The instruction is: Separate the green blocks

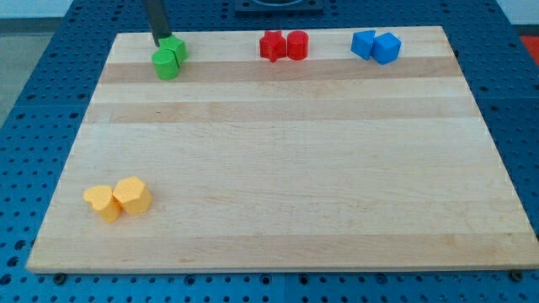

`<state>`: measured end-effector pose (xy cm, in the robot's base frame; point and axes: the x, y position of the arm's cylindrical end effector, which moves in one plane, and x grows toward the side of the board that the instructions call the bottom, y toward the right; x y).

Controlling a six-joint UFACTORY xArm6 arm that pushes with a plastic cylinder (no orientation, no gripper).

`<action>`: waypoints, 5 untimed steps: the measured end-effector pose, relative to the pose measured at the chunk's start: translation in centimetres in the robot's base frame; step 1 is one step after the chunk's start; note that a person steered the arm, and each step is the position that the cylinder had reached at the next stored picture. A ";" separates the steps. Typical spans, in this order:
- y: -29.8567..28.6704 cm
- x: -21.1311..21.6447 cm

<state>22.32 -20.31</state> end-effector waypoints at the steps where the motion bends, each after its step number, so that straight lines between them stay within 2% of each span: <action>1: 0.0 2.2; 3: 3.0 8.1; 5: 10.1 15.1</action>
<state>37.46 -10.20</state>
